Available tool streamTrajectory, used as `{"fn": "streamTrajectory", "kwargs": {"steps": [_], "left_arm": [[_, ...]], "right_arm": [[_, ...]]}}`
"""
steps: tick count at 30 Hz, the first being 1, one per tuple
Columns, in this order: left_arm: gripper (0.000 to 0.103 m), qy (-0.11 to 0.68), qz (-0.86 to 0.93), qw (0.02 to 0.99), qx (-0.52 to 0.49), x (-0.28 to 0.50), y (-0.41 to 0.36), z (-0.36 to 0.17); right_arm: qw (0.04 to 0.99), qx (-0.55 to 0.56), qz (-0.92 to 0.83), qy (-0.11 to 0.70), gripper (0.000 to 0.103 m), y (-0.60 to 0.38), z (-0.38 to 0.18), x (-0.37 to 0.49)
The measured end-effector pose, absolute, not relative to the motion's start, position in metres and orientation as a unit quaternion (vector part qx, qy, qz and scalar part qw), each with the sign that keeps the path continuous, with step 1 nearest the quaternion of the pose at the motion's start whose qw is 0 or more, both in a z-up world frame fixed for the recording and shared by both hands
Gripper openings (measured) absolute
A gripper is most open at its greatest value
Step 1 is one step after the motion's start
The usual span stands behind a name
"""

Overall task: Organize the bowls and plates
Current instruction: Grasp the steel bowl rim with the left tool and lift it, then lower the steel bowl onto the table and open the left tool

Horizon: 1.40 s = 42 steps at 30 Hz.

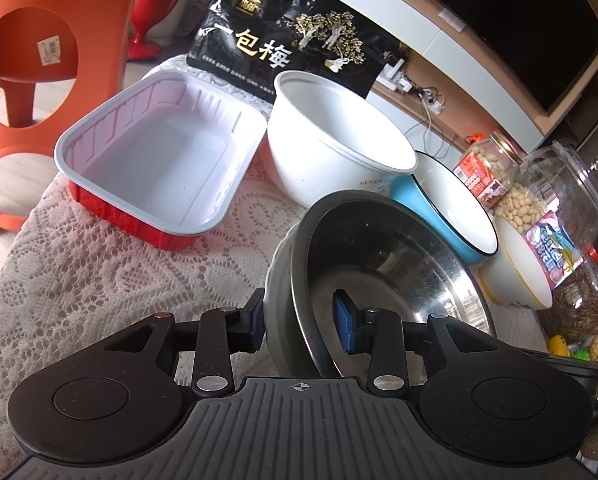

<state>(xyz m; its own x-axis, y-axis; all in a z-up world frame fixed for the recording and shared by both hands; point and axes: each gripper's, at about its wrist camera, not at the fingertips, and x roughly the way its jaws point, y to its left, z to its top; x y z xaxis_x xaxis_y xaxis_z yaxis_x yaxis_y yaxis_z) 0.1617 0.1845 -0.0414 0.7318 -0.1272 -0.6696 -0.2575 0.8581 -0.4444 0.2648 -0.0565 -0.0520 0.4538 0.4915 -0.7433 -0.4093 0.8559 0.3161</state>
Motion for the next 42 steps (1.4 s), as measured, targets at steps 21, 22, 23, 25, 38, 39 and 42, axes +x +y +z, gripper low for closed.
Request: {"fn": "streamTrajectory", "kwargs": {"steps": [21,22,23,25,38,39,42], "left_arm": [[0.041,0.399,0.014,0.878,-0.264,0.157,0.172,-0.043],[0.041,0.404,0.01,0.877,-0.261,0.154,0.169,-0.042],[0.041,0.407,0.006,0.877,-0.257,0.151,0.166,-0.041],[0.041,0.413,-0.005,0.877,-0.246,0.145,0.158,-0.04],[0.039,0.428,-0.022,0.873,-0.232,0.136,0.141,-0.041],[0.039,0.427,-0.021,0.873,-0.234,0.136,0.142,-0.04],[0.038,0.418,-0.016,0.877,-0.237,0.134,0.143,-0.038]], "right_arm": [[0.841,0.048,0.297,0.45,0.062,-0.061,-0.047,0.244],[0.84,0.053,0.297,0.451,0.062,-0.065,-0.047,0.243],[0.838,0.058,0.297,0.453,0.062,-0.07,-0.046,0.242],[0.836,0.062,0.299,0.457,0.062,-0.077,-0.044,0.238],[0.837,0.024,0.309,0.45,0.065,-0.098,-0.05,0.206],[0.838,0.028,0.308,0.45,0.065,-0.098,-0.05,0.206],[0.839,0.034,0.308,0.447,0.065,-0.1,-0.05,0.205]]}}
